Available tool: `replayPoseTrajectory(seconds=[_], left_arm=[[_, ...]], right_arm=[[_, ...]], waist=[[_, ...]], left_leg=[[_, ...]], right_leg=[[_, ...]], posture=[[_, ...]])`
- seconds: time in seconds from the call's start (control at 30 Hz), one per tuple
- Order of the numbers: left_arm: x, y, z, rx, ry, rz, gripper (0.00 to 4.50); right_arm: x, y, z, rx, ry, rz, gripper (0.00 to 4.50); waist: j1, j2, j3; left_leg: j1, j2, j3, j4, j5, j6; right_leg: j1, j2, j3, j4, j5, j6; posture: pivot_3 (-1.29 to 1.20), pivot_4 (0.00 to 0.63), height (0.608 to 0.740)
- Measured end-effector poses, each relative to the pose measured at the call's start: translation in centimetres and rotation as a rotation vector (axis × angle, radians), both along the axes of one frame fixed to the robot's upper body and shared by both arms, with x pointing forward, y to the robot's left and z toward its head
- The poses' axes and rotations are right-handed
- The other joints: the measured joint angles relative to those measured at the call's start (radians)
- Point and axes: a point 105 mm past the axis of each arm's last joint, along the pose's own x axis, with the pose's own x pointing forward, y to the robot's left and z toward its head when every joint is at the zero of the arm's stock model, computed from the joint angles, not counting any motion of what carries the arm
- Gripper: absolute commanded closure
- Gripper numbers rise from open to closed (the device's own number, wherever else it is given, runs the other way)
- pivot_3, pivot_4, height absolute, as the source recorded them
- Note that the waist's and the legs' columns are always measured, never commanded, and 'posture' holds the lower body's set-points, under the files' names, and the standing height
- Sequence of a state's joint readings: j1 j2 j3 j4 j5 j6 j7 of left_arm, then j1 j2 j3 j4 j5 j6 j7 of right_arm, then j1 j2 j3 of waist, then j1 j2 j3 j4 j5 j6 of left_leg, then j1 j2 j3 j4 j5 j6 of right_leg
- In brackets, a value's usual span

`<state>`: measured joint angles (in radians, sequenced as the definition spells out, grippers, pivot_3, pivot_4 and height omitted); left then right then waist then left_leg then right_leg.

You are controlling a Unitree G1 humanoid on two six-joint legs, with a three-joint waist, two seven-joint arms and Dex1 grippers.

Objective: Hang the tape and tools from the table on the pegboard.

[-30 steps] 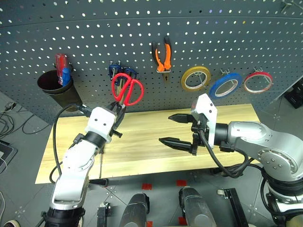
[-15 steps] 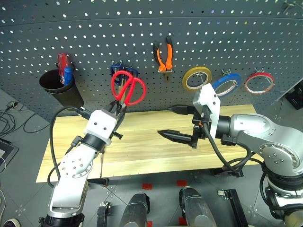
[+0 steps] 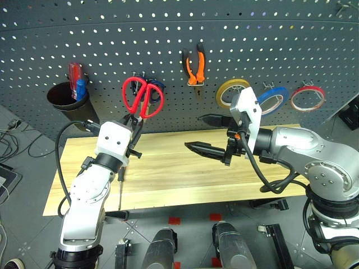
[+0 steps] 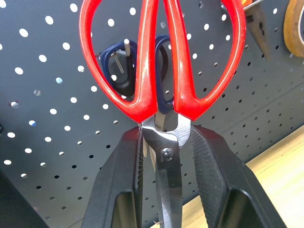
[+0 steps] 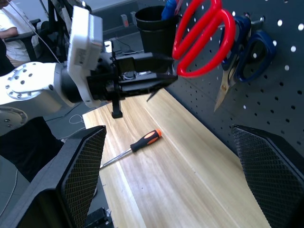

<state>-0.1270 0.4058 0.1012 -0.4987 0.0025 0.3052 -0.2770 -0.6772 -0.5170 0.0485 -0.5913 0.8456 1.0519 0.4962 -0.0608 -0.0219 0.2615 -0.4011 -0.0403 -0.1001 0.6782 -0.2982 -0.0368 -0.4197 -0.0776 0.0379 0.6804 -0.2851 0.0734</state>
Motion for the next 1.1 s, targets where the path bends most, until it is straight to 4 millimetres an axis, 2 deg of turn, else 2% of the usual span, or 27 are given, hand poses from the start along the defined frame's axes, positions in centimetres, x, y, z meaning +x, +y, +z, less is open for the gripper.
replayPoseTrajectory(seconds=[0.17,0.3,0.53,0.73,0.87,0.93,0.97,1.1], left_arm=[[0.4,-0.9,0.7,0.007,-0.021,-0.032,3.36],[0.7,-0.6,-0.2,0.008,0.016,-0.026,3.36],[0.8,-0.4,-0.4,0.015,0.021,-0.008,3.36],[1.4,-0.5,-1.8,0.006,0.092,0.0,3.36],[1.5,-0.7,-1.9,-0.006,0.101,-0.013,3.36],[1.6,-0.7,-1.9,-0.016,0.098,-0.008,2.63],[1.6,-0.7,-1.9,-0.02,0.098,-0.002,2.43],[1.6,-0.6,-1.8,-0.02,0.093,0.009,1.16]], right_arm=[[-0.1,0.3,0.3,0.015,-0.008,0.01,0.0],[-0.1,0.3,0.3,0.015,-0.008,0.008,0.0],[0.0,0.3,0.3,0.021,-0.005,0.007,0.0],[0.0,0.5,0.8,0.036,-0.022,0.012,0.0],[0.0,0.6,0.8,0.039,-0.022,0.01,0.0],[0.0,0.7,0.7,0.04,-0.021,0.01,0.0],[0.0,0.7,0.7,0.04,-0.021,0.01,0.0],[0.0,0.7,0.7,0.04,-0.021,0.01,0.0]], waist=[[-0.002,0.0,0.0],[-0.003,0.0,0.0],[-0.003,0.0,0.0],[-0.003,0.0,0.0],[-0.002,0.0,0.0],[-0.002,0.0,0.0],[-0.002,0.0,0.0],[-0.002,0.0,0.0]], left_leg=[[0.0,0.0,0.001,0.0,0.0,-0.001],[0.0,0.001,0.0,0.0,0.0,-0.001],[0.0,0.001,0.0,0.0,0.0,-0.001],[0.0,0.0,0.0,0.0,0.0,-0.001],[0.0,0.0,0.0,0.0,0.0,-0.001],[0.0,0.0,0.0,0.0,0.0,-0.001],[0.0,0.0,0.0,0.0,0.0,-0.001],[0.0,0.0,0.0,0.0,0.0,-0.001]], right_leg=[[0.0,0.0,0.001,0.0,0.0,0.0],[0.0,0.001,0.001,0.0,0.0,0.0],[0.0,0.0,0.001,0.0,0.0,0.0],[0.0,0.0,0.001,0.0,0.0,0.0],[0.0,0.0,0.001,0.0,0.0,0.0],[0.0,0.0,0.001,0.0,0.0,0.0],[0.0,0.0,0.001,0.0,0.0,0.0],[0.0,0.0,0.001,0.0,0.0,0.0]], posture=[[-0.08,0.224,0.74],[-0.08,0.224,0.74],[-0.08,0.228,0.74],[-0.08,0.228,0.74],[-0.08,0.23,0.74],[-0.08,0.23,0.74],[-0.08,0.23,0.74],[-0.08,0.229,0.74]])
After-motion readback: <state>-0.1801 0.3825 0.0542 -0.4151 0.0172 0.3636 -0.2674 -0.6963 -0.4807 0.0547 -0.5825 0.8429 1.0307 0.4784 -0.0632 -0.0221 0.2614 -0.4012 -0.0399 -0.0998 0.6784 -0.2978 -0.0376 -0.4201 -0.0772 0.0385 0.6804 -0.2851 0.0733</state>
